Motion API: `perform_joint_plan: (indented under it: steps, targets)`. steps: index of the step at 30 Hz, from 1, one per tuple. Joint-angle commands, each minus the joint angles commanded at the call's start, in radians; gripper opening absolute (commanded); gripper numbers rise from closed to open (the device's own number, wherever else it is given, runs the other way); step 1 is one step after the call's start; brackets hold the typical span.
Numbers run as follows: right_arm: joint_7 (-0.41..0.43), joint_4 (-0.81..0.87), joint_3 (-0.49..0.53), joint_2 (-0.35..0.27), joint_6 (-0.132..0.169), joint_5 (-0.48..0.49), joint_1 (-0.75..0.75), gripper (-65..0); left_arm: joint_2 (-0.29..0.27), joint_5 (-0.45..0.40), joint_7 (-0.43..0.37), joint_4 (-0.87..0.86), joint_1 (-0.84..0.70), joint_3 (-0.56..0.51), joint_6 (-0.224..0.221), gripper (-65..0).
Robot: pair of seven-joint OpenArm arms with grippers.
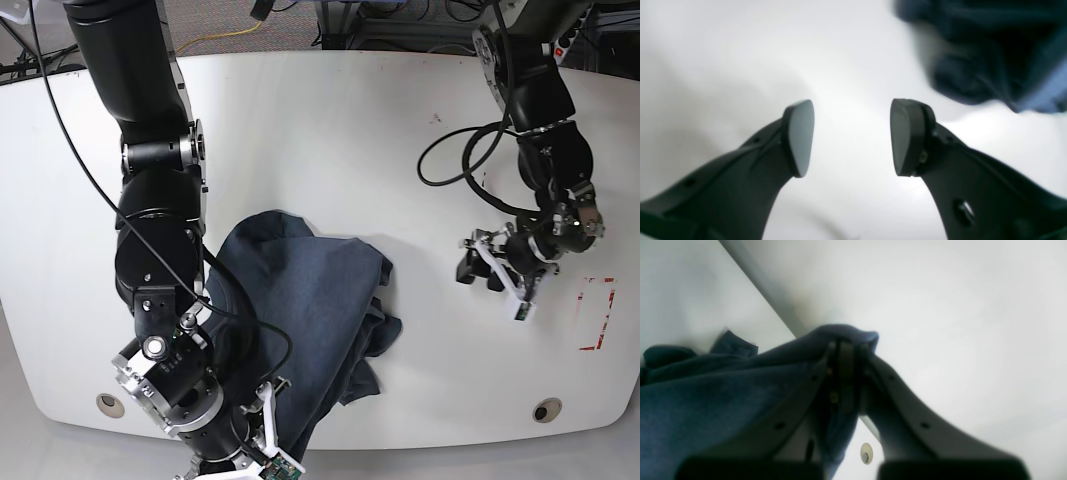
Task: Fold the T-shirt properly
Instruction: 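Move the left gripper to the bunched shirt and grasp its edge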
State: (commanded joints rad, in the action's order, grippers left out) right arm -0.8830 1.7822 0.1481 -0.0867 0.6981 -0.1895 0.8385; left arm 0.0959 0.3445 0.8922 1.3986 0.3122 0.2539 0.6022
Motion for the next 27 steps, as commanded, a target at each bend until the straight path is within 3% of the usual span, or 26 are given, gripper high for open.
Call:
perform_joint_plan:
  steps: [4,7,9,15,27]
  targets:
    - [0.0,0.0,0.0,-0.025,0.0,0.0,0.0,-65.0,-0.005,0.0,-0.086,-0.104,0.009,-0.083,-0.028,-30.4]
    - [0.0,0.0,-0.002,-0.041,0.0,0.0,0.0,-65.0,-0.041,0.0,-0.17,-0.193,0.041,-0.124,-0.124,-30.4]
    - [0.0,0.0,-0.002,-0.049,0.0,0.0,-0.002,-65.0,-0.048,0.002,-0.215,-0.258,0.055,-0.161,-0.163,-29.6]
    - [0.0,0.003,-0.003,-0.049,0.0,0.0,-0.006,-65.0,-0.052,0.002,-0.305,-0.348,0.094,-0.282,-0.164,-24.2]
    - [-0.002,0.015,-0.068,-0.043,0.0,0.002,-0.008,-65.0,-0.1,0.005,-0.338,-0.572,0.17,-0.385,-0.161,-26.5]
